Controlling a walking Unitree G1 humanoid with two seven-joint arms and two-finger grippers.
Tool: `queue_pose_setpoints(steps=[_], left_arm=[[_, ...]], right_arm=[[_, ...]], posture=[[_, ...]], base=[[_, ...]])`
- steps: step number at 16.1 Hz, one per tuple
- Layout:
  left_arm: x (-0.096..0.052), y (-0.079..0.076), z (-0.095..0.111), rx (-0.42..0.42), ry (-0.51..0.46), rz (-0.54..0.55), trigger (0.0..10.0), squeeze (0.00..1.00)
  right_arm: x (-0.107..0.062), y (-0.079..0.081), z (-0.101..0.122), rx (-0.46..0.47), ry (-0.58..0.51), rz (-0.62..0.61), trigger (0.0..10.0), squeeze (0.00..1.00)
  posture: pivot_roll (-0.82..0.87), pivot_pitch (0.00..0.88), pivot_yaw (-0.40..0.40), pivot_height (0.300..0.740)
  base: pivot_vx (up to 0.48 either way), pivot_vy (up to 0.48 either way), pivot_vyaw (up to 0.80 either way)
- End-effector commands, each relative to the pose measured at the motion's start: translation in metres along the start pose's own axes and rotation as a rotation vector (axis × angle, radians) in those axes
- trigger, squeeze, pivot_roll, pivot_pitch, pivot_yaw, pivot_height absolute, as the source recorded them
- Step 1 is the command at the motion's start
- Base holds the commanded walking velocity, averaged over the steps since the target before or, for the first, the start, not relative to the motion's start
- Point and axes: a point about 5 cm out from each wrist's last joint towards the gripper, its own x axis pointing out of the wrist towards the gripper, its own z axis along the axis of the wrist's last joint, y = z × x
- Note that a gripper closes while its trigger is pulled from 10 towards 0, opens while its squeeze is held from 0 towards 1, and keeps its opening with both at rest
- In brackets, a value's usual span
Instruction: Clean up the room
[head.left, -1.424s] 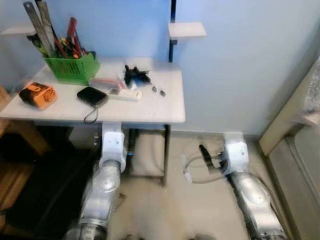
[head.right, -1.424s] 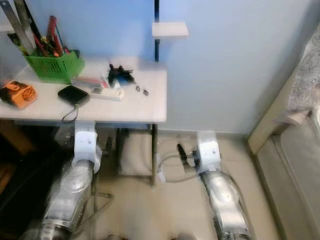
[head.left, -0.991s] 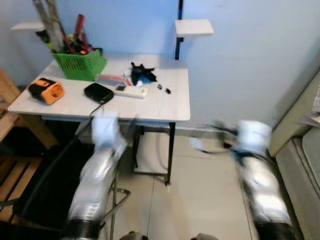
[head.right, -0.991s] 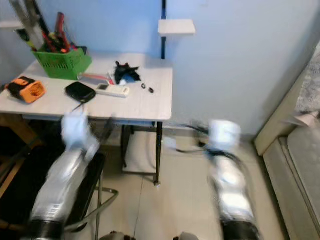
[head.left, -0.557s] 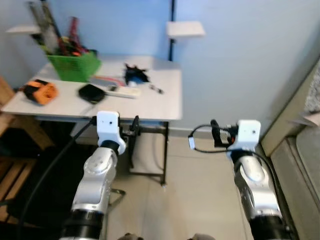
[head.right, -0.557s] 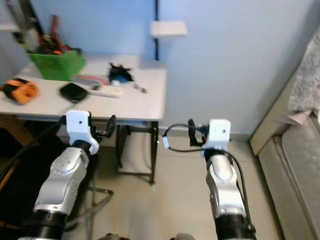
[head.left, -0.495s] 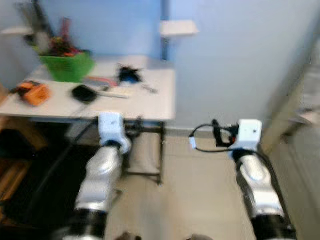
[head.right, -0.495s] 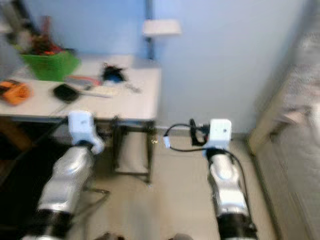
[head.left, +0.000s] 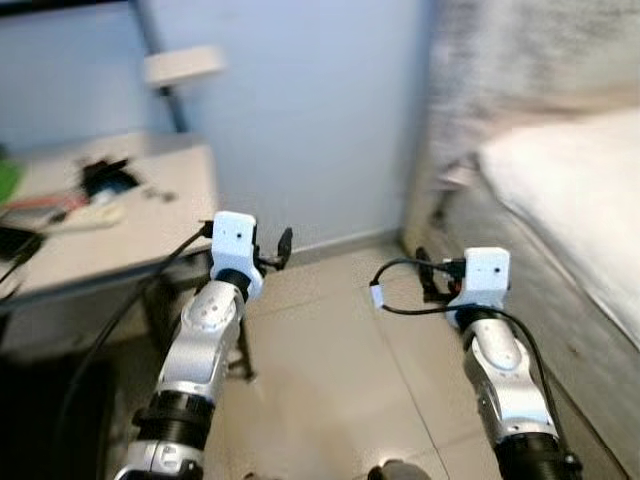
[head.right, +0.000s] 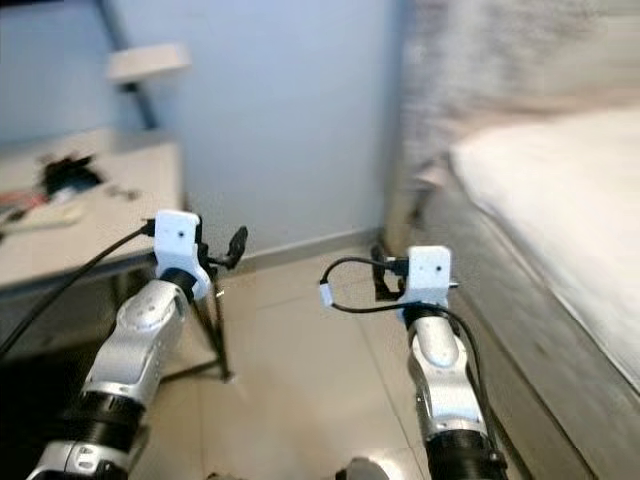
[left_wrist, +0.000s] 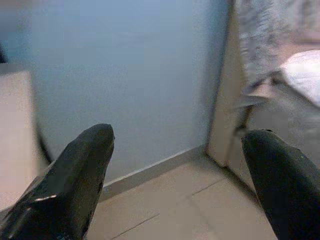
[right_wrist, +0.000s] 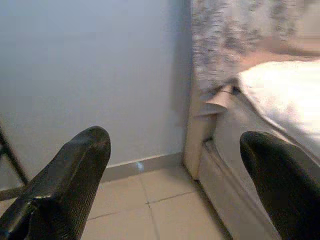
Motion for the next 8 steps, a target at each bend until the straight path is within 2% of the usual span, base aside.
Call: queue_pose_setpoints(steps=[1,2,4,5,8], left_arm=[[0.001,0.003,0.000,-0.024,-0.002,0.012,10.0,0.00],[-0.005,0.012,-0.007,-0.119,-0.005,0.107,10.0,0.00],[-0.007,0.003,-0.010,-0.062,-0.003,0.053,10.0,0.00],[-0.005,0.003,-0.006,-0.027,-0.015,0.040,10.0,0.00],[-0.004,0.005,-0.002,-0.015,-0.038,0.028,10.0,0.00]], right_arm=[[-0.001,-0.002,-0.001,0.005,0.002,-0.016,10.0,0.00],[0.000,-0.003,0.005,-0.026,-0.031,-0.009,10.0,0.00],[0.000,-0.002,0.000,-0.025,-0.004,0.021,10.0,0.00],[0.001,0.002,0.000,-0.039,-0.006,0.045,10.0,0.00],[0.005,0.002,0.001,-0.043,-0.008,0.046,10.0,0.00]], posture=[[-0.15,0.000,0.066,0.723],[-0.16,0.000,0.063,0.723],[-0.14,0.000,0.038,0.723],[-0.13,0.000,0.033,0.723],[-0.12,0.000,0.033,0.723]], base=[[0.000,0.000,-0.69],[0.000,0.000,-0.69],[0.000,0.000,-0.69],[0.000,-0.480,-0.70],[0.000,-0.480,-0.69]])
